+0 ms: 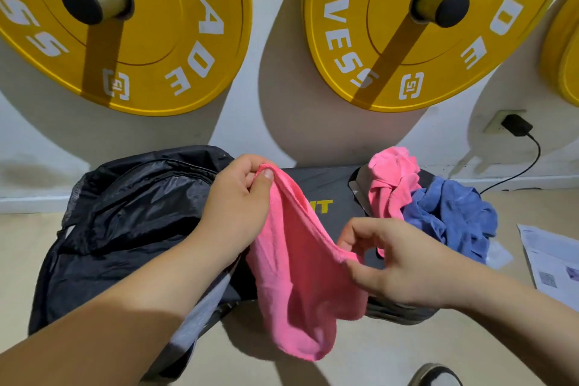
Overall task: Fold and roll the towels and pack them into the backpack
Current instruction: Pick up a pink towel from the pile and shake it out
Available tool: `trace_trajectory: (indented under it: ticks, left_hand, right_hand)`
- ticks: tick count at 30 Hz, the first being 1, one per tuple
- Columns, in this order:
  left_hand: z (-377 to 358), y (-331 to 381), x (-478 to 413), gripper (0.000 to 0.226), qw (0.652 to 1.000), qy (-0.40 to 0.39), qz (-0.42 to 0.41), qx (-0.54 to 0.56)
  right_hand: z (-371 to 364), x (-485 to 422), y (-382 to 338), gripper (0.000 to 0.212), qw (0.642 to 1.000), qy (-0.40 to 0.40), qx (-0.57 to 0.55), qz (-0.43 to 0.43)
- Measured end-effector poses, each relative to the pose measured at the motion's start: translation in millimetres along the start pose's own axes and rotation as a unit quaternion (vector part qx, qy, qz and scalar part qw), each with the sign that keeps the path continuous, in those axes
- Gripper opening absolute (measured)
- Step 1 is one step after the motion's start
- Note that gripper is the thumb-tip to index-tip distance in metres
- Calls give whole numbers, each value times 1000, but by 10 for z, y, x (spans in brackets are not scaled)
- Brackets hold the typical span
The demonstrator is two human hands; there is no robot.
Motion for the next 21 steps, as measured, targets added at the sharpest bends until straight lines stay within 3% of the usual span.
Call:
trace_trajectory:
  ticks: [5,8,12,15,16,18,21]
  left_hand:
    - [141,-38,-141,14,998,54,9,12]
    - [170,-76,-142,14,999,50,11,-6]
    - [150,-41,-93,15,999,31,-1,-39]
    - [215,21,-73,14,999,25,-12,-32]
    - [242,46,-57,14,999,22,-15,-27]
    - [269,118,-5,14,999,15,-27,-19]
    - [264,220,83,13,999,5,-48,-15]
  right_hand:
    - [18,81,443,13,971,-66,214,-78]
    - [79,163,641,23,957,-32,243,-155]
    - [291,156,775,31,936,108,270,-200]
    - [557,168,735,9,924,300,155,-179]
    - [635,181,702,12,914,353,119,-161]
    - [754,177,644,25,899,400,126,-124]
    - [848,149,551,10,891,416,165,-77]
Point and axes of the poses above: each hand's wrist, its own x-axis away from the middle knuckle, its own z-axis out of the back of the hand, y = z × x, the point moved 5 cm from there along -x, towards the middle knuckle, and after that the axes turned 8 degrees about z, right-handed, at the moved point
